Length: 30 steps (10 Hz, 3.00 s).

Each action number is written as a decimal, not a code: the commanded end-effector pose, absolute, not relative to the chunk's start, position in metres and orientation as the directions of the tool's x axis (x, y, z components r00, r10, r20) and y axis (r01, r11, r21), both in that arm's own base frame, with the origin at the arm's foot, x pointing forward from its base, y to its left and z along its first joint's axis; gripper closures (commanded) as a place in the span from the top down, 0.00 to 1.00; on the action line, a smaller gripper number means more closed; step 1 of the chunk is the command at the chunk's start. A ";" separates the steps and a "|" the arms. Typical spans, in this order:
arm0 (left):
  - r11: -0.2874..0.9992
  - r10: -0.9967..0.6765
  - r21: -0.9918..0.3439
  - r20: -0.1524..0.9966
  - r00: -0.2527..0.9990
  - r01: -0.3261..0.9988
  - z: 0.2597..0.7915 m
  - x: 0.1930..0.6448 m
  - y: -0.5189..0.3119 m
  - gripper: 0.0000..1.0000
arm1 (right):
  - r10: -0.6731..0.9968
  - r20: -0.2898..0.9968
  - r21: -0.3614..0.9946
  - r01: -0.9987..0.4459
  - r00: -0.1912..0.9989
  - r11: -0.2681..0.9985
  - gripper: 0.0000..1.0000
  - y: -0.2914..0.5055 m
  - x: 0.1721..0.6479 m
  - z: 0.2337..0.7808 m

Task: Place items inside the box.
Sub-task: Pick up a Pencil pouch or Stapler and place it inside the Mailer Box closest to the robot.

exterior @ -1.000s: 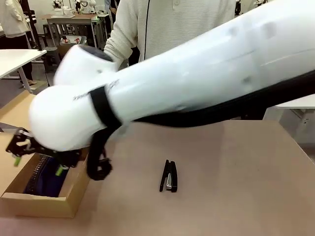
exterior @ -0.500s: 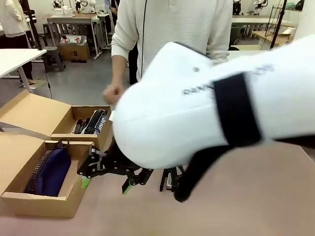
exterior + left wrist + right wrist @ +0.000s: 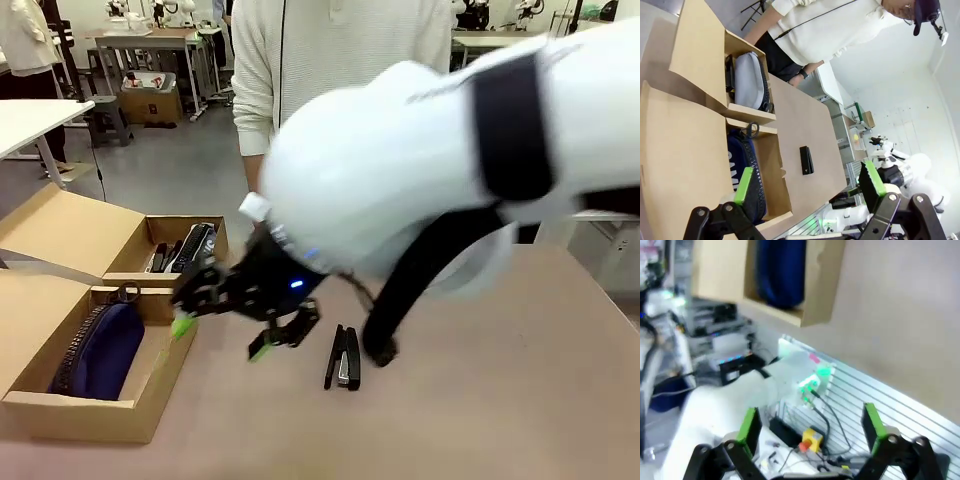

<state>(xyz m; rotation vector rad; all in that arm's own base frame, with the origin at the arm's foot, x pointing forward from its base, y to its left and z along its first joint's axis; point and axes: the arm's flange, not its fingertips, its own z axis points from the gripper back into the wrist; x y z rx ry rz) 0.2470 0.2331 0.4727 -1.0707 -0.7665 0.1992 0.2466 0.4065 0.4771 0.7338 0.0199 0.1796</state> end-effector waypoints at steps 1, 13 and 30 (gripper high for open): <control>0.484 0.499 -0.842 0.490 0.715 0.239 0.473 0.247 0.232 1.00 | 0.247 -0.008 0.728 -0.163 0.969 0.666 1.00 0.280 0.216 0.479; 0.484 0.499 -0.842 0.490 0.715 0.239 0.473 0.247 0.232 1.00 | -0.178 0.065 0.996 -0.075 0.982 -0.049 1.00 -0.002 0.321 0.511; 0.484 0.499 -0.842 0.490 0.715 0.239 0.473 0.247 0.232 1.00 | 0.130 -0.029 0.832 -0.049 0.991 0.553 1.00 0.221 0.375 0.515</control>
